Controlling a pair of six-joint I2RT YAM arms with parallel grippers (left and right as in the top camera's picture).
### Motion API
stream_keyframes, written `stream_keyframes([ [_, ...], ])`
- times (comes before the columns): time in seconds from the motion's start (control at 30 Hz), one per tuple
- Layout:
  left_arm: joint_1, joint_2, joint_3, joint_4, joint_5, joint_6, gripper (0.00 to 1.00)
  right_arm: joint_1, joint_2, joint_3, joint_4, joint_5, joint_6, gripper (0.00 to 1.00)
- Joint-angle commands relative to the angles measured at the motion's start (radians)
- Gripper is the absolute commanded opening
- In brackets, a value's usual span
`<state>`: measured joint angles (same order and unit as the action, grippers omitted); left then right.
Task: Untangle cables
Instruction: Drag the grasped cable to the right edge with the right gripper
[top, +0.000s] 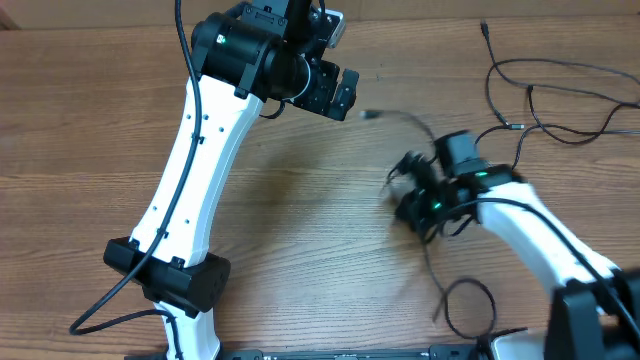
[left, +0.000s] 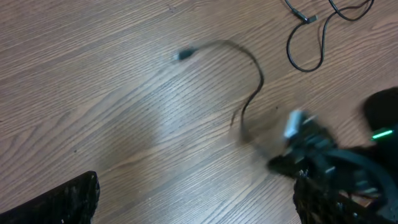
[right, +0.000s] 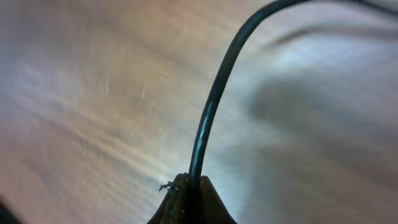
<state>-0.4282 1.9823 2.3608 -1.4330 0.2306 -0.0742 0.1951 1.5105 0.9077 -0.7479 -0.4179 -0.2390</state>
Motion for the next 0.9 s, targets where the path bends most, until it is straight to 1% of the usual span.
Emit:
stream_keyframes([
  [0.0, 0.003, -0.014, 0.015, 0.0, -0.005, 0.016, 1.0, -0.099, -0.078, 0.034, 0.007, 0.008, 0.008, 0.04],
  [0.23, 0.003, -0.014, 0.015, 0.0, -0.005, 0.015, 1.0, -0.379, -0.129, 0.035, 0.029, 0.016, 0.009, 0.04],
  [0.4, 0.003, -0.014, 0.015, 0.0, -0.005, 0.016, 1.0, -0.6, -0.129, 0.035, 0.07, -0.026, 0.058, 0.04],
  [0.5, 0.003, -0.014, 0.015, 0.0, -0.005, 0.016, 1.0, -0.727, -0.129, 0.035, 0.108, -0.138, 0.06, 0.04],
  [0.67, 0.003, -0.014, 0.015, 0.0, -0.005, 0.016, 1.0, -0.926, -0.129, 0.035, 0.195, -0.441, 0.059, 0.04],
  [0.8, 0.003, -0.014, 0.015, 0.0, -0.005, 0.016, 1.0, -1.054, -0.129, 0.035, 0.269, -0.678, 0.059, 0.04],
  [0.87, 0.003, -0.014, 0.015, 0.0, -0.005, 0.016, 1.0, -1.102, -0.129, 0.035, 0.297, -0.726, 0.06, 0.04],
])
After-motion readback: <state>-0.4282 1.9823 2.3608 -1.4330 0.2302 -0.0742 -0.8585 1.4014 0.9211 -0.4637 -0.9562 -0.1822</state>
